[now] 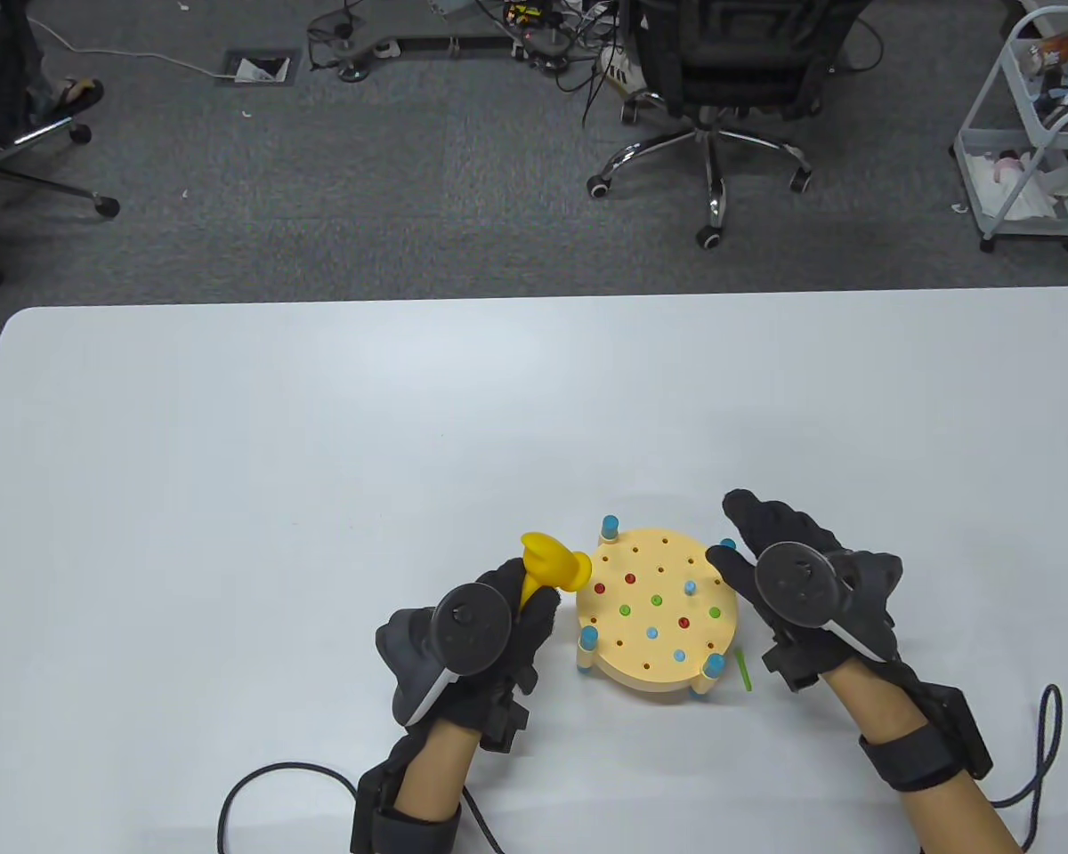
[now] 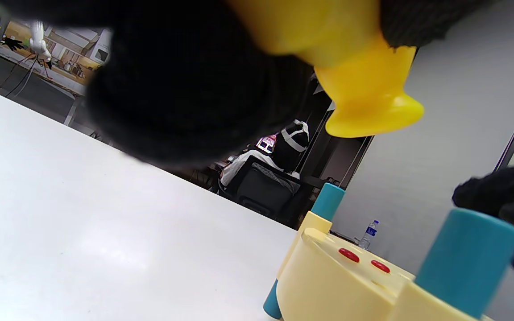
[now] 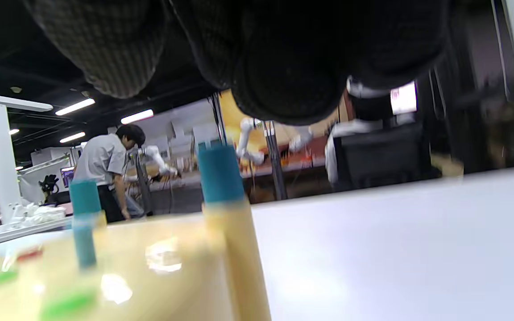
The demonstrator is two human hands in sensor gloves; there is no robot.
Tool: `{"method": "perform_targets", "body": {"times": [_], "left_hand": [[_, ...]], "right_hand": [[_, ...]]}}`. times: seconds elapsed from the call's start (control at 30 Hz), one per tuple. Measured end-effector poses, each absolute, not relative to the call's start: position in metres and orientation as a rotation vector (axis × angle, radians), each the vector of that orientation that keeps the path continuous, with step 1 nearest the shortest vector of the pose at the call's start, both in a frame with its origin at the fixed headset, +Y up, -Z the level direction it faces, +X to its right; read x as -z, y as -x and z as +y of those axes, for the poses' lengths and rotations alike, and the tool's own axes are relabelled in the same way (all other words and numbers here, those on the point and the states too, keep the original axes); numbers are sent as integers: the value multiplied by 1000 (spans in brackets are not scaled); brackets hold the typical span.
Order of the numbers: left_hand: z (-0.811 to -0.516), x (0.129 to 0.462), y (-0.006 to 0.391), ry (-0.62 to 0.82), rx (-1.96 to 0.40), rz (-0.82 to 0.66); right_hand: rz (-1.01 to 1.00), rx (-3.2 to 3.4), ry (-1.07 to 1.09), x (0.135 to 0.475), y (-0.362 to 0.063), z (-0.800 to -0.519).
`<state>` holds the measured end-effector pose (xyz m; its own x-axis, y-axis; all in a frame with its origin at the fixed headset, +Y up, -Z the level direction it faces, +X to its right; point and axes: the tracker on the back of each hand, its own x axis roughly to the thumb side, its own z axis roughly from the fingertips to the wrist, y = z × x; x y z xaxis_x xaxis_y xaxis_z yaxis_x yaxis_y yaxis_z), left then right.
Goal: Hammer toy nails into tap bench
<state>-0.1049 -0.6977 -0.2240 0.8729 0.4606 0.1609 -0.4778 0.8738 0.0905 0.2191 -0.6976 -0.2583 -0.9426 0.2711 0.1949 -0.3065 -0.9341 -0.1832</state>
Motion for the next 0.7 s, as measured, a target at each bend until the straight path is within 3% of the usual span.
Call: {"method": "perform_targets", "body": {"times": [0.17,0.27,0.47,0.7], "left_hand": [[-700,224,99,-135,-469,-168],[-701,223,96,-134,-450,-182],[-691,213,80,-186,-390,-252],[-661,206,-8,-215,-1,-355]], "right_hand": [[-110,-2531,-220,272,-240,-748],[-18,-2475,-247,277,-241,-761],[-48,-2450,-210,278,-241,-766],[-39,-2458,-216,279,-240,-767]]}}
